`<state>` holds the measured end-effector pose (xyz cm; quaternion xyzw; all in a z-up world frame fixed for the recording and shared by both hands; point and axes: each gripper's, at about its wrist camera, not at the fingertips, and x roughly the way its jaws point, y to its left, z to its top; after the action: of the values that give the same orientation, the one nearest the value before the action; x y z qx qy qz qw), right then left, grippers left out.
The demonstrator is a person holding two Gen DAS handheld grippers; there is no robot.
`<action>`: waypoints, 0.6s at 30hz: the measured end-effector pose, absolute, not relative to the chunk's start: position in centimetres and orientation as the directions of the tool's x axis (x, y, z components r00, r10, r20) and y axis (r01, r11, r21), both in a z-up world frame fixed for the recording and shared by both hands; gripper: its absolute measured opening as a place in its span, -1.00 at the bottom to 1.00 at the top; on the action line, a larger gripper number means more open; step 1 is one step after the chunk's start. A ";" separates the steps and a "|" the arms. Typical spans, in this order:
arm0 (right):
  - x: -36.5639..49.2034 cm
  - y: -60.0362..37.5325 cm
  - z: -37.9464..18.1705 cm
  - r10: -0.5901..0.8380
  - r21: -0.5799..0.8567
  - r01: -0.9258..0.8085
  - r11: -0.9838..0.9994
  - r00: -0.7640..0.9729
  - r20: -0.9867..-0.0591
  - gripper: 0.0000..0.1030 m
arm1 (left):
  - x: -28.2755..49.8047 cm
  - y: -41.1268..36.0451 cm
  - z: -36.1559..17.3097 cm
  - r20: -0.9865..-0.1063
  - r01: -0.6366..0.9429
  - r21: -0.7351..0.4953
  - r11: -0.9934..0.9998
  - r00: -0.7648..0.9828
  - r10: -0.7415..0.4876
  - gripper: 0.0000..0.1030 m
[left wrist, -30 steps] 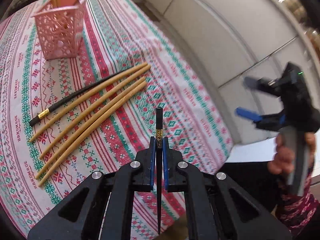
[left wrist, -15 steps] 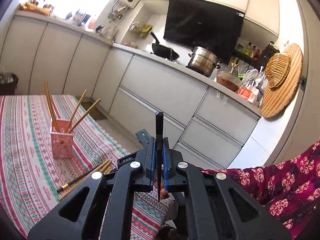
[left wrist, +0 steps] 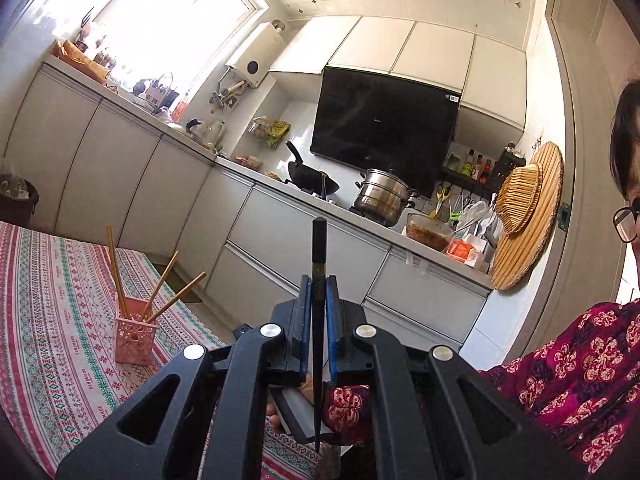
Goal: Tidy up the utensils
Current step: 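Close the right tool on a wooden chopstick while the left tool holds the black one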
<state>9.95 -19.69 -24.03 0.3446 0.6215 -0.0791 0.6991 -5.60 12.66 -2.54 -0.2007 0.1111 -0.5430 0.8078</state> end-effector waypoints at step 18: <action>10.7 -20.5 -24.4 0.123 0.110 0.382 0.918 -0.011 -0.992 -0.93 | -5.6 13.3 -3.1 0.058 0.818 -0.472 0.329 0.401 -0.914 -0.86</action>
<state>10.68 -20.48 -24.36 0.1792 0.7045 -0.0951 0.6801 -5.56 13.30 -3.11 -0.2193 0.1095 -0.5363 0.8077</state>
